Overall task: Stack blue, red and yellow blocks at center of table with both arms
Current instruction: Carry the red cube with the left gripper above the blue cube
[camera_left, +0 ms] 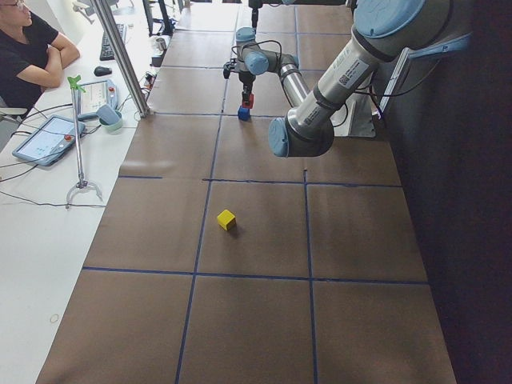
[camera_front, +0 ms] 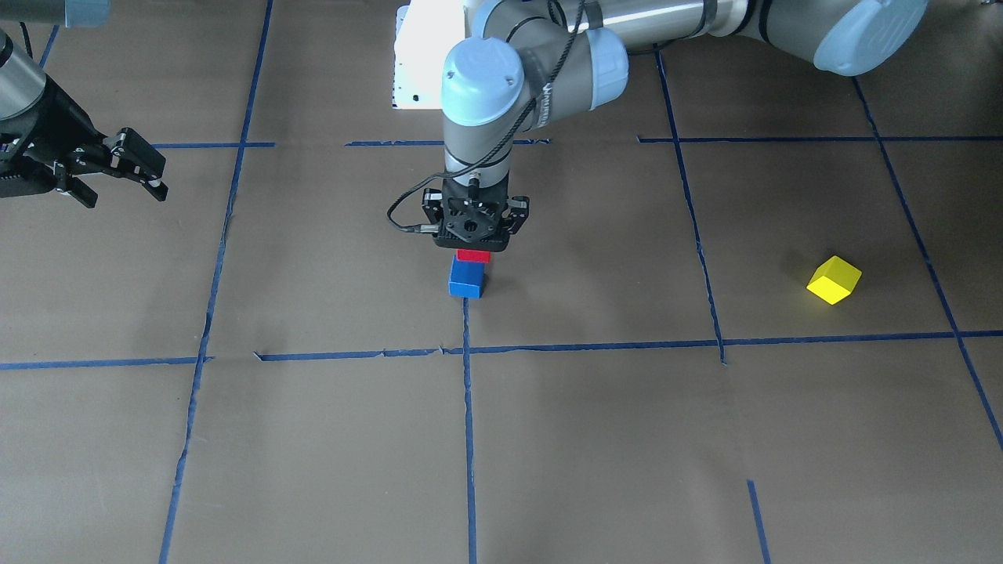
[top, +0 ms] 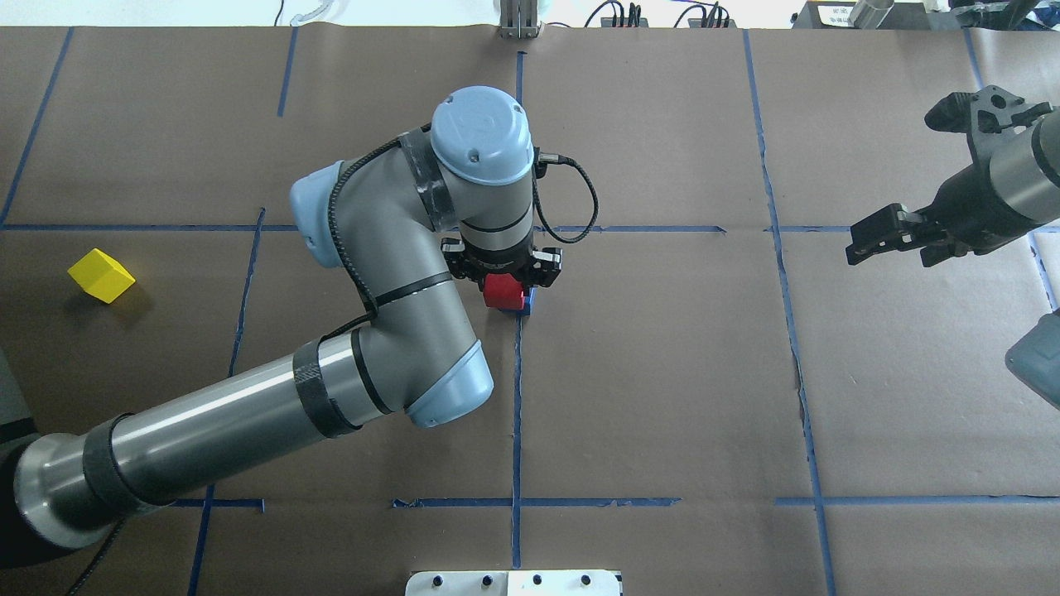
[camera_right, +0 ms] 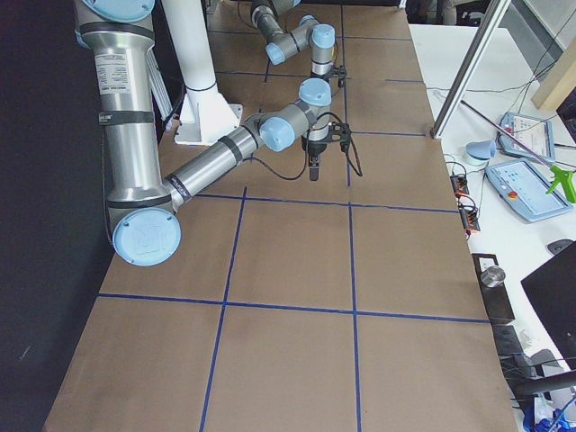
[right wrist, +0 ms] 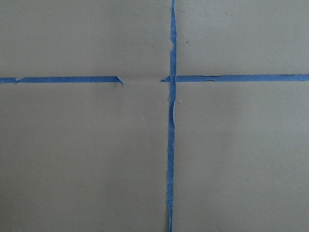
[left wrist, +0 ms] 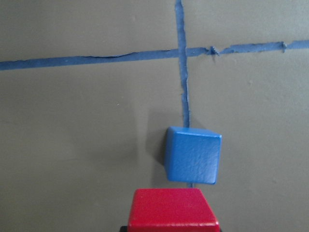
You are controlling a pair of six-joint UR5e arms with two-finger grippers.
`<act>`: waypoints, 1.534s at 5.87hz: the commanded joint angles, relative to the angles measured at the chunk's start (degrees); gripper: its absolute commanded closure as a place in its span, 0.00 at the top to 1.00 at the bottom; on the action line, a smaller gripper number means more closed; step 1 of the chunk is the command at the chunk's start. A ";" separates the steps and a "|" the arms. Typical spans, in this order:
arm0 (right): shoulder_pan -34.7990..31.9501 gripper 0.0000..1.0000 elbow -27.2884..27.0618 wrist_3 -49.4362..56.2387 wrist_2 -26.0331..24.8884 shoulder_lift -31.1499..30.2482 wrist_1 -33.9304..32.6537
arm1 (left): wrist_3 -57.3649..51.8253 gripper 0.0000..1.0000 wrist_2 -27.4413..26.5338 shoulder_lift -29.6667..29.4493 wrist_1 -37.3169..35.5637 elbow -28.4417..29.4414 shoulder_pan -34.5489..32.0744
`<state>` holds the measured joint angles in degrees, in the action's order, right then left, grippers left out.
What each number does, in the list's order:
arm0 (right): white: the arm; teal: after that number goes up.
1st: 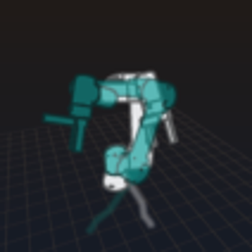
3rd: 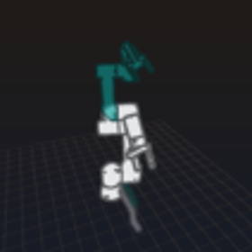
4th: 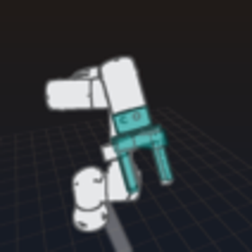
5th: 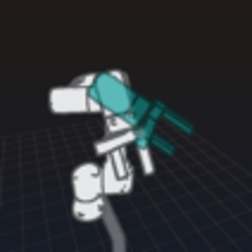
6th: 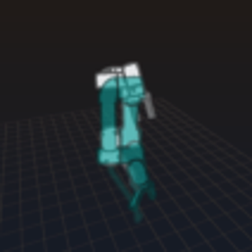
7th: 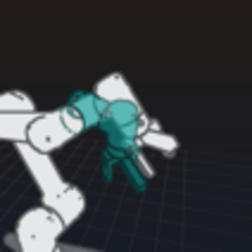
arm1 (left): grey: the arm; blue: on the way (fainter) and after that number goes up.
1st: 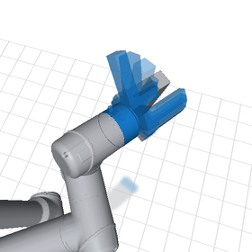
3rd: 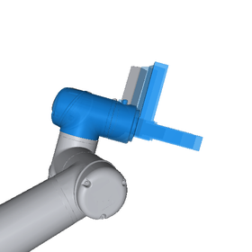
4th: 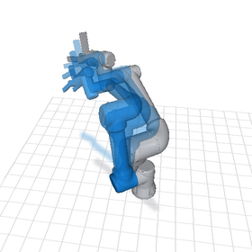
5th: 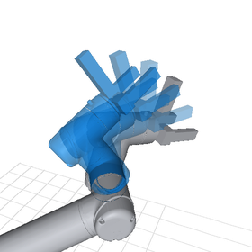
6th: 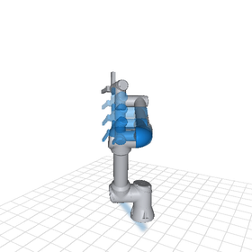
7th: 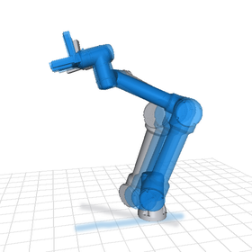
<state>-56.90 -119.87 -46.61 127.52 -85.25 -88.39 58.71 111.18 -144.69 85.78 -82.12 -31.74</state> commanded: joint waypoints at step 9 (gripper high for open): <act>0.30 1.00 0.42 0.12 -0.26 0.96 -0.02 | -0.36 0.06 -1.22 -0.33 5.09 4.16 0.10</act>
<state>-56.60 -119.52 -46.50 127.27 -84.40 -88.42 57.67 109.94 -145.07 90.83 -77.95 -31.63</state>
